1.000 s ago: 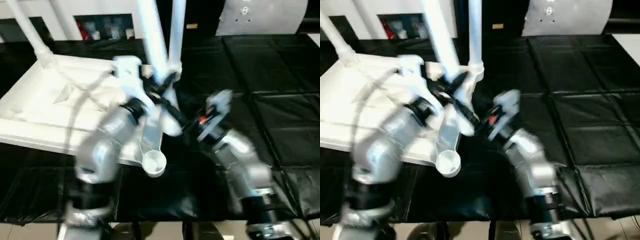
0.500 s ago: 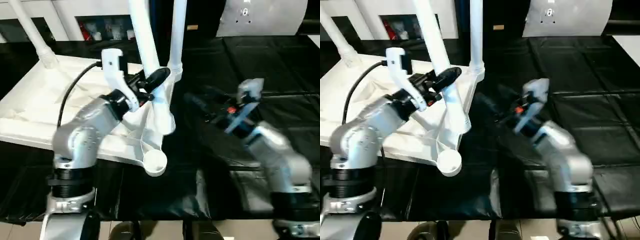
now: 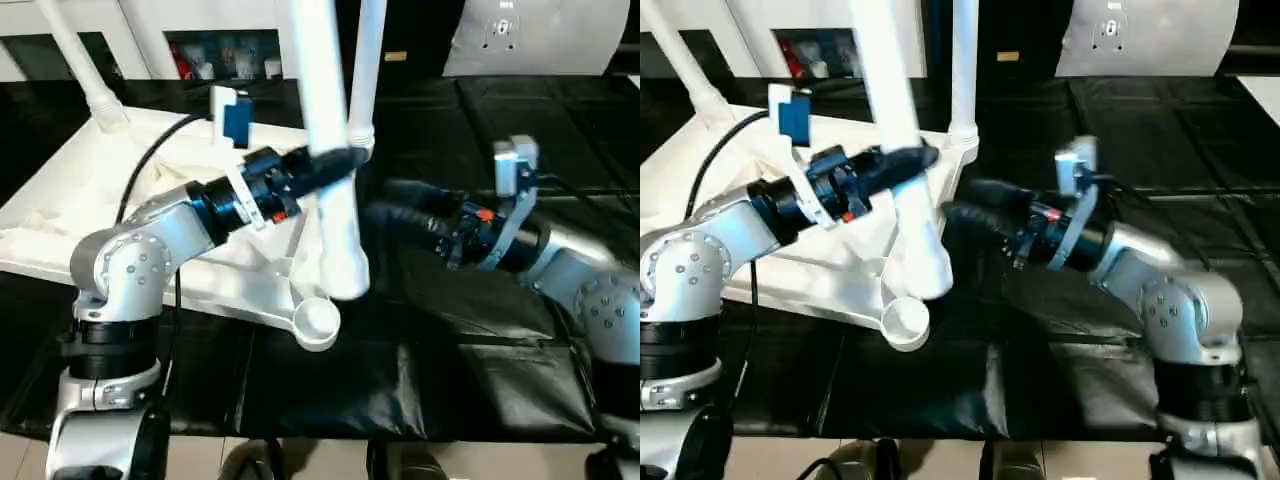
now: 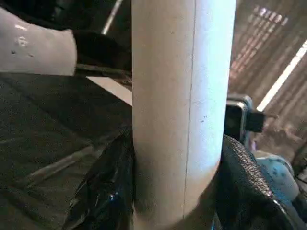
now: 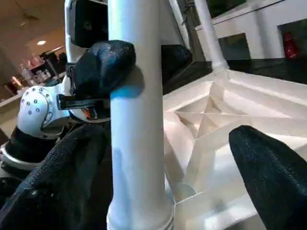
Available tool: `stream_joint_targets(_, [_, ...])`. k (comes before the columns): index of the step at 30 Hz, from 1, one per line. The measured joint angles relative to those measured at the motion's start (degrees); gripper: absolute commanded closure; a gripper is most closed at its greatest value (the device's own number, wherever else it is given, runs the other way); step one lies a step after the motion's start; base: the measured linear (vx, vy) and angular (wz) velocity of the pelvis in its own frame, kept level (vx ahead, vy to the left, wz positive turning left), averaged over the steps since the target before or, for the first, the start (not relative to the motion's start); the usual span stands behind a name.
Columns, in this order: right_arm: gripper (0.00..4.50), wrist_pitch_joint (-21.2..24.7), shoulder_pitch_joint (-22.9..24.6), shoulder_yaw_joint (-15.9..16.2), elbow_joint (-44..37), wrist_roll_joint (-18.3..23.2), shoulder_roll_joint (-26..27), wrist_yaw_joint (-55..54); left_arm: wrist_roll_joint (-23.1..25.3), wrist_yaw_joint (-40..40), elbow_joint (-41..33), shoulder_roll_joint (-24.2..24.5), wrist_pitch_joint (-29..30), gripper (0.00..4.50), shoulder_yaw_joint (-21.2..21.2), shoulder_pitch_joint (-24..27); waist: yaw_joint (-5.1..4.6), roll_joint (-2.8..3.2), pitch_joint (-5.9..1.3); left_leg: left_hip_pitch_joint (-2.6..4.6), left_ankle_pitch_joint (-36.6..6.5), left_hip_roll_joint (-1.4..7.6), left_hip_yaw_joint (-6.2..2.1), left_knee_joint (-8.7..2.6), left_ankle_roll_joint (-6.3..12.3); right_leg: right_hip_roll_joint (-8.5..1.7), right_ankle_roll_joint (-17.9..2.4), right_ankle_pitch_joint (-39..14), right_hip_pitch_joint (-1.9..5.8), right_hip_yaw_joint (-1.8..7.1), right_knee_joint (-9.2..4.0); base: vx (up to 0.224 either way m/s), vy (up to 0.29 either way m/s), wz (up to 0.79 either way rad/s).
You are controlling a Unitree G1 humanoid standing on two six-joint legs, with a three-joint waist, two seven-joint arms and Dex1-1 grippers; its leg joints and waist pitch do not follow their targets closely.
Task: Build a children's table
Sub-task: Pick table leg
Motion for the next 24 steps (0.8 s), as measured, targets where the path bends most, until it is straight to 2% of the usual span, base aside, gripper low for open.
stream_joint_targets(6, [0.00, -0.09, -2.88, 6.42, 0.54, -3.59, -2.04, 5.00, 5.78, -6.09, -1.84, 1.99, -7.56, 2.63, -6.75, -0.02, -0.05, -0.04, -0.01, 0.03, 0.00, 0.00, 0.00, 0.01, 0.00, 0.00, 0.02, -0.01, 0.00, 0.01, 0.07, 0.000, 0.000, 0.00])
stream_joint_targets(11, [0.00, -1.58, -3.31, 10.02, 2.20, -6.28, -3.07, 8.88, 6.67, -8.53, -2.90, 1.96, -9.77, 2.64, -7.94, -0.02, -0.06, -0.09, 0.01, 0.02, 0.01, 0.01, 0.01, 0.02, -0.02, 0.00, 0.01, 0.00, -0.01, 0.02, 0.12, 0.000, 0.000, 0.00])
stream_joint_targets(14, [0.00, -2.19, -3.58, 11.15, 2.51, -6.64, -3.43, 11.18, 6.65, -10.02, -3.36, 2.07, -10.25, 2.64, -8.74, -0.02, -0.07, -0.11, 0.00, 0.02, 0.01, 0.01, 0.01, 0.04, -0.02, -0.01, 0.00, 0.00, -0.01, 0.03, 0.14, 0.000, 0.000, 0.00])
stream_joint_targets(19, [0.00, -6.19, -4.20, 13.08, 3.40, -9.32, -3.33, 13.76, 6.62, -12.05, -3.64, 2.38, -10.84, 2.64, -10.22, 0.12, -0.11, -0.14, -0.01, 0.04, 0.01, 0.01, 0.01, 0.11, -0.02, -0.01, 0.01, 0.00, -0.02, 0.04, 0.25, 0.000, 0.000, 0.00])
stream_joint_targets(24, [0.00, -7.77, -4.22, 13.11, 3.71, -10.14, -2.93, 15.96, 6.64, -12.82, -3.98, 2.36, -10.87, 2.64, -10.94, 0.19, -0.11, -0.14, -0.01, 0.04, 0.01, 0.01, 0.02, 0.17, -0.03, -0.02, 0.01, -0.01, -0.02, 0.06, 0.30, 0.000, 0.000, 0.00])
